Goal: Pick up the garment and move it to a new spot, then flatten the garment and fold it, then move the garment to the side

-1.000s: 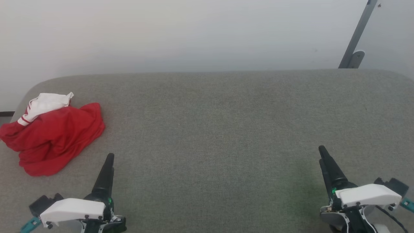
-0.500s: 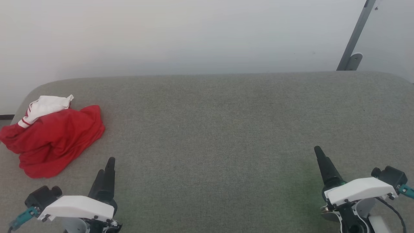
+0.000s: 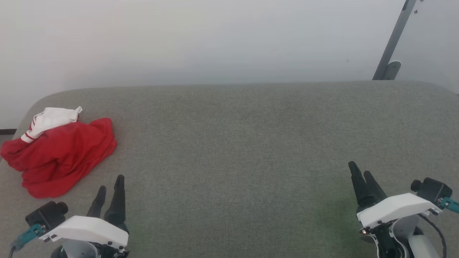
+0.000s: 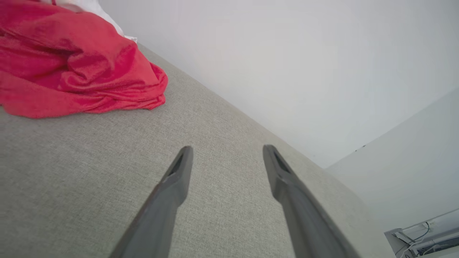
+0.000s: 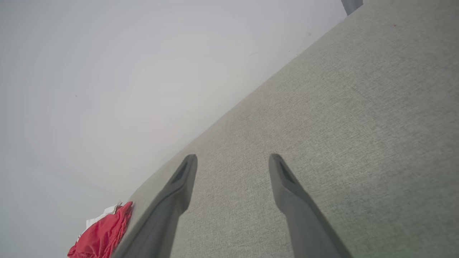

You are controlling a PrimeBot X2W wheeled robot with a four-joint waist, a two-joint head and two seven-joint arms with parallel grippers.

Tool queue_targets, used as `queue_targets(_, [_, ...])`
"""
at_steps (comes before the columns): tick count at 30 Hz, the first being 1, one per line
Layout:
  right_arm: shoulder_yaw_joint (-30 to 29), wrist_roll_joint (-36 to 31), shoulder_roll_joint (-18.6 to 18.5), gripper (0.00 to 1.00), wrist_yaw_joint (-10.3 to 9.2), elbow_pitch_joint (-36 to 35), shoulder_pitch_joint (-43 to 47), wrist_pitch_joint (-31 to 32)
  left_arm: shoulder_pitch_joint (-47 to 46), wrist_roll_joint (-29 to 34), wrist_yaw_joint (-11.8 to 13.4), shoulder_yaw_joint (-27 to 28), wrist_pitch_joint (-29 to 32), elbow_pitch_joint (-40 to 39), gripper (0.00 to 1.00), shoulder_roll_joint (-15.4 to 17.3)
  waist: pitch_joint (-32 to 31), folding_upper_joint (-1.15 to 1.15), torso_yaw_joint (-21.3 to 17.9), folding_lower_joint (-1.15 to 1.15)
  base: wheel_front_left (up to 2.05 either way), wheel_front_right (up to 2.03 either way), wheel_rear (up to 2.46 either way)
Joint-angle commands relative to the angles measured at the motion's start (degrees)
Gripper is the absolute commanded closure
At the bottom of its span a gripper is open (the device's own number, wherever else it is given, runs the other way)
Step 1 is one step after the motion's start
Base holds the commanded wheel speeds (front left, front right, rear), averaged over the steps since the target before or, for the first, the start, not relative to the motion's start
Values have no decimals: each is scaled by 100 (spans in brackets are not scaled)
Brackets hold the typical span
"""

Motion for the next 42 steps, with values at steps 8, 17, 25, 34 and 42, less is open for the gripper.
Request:
queue_targets(8, [-23,-556,-10,0,15,-151,-106,-24,-2,535,-126,24,-165,-114,0,122,-14,0,-1,0,0,0,0])
queue_targets(17, [-42,-1074,7,0,15,-233,-63,-63,43,978,-326,58,-309,-153,0,156,-33,0,-20,0,0,0,0])
queue_targets(25, [-39,-1540,18,0,16,-263,-32,-78,83,1358,-403,80,-435,-144,0,167,-54,0,-34,0,0,0,0])
queue_targets(34, [-36,-2020,26,0,17,-279,-17,-136,128,1752,-427,124,-551,-130,0,213,-80,0,-46,0,0,0,0])
queue_targets(42, [-47,-2466,37,0,17,-281,-24,-200,186,2039,-489,146,-672,-122,0,265,-103,0,-67,0,0,0,0])
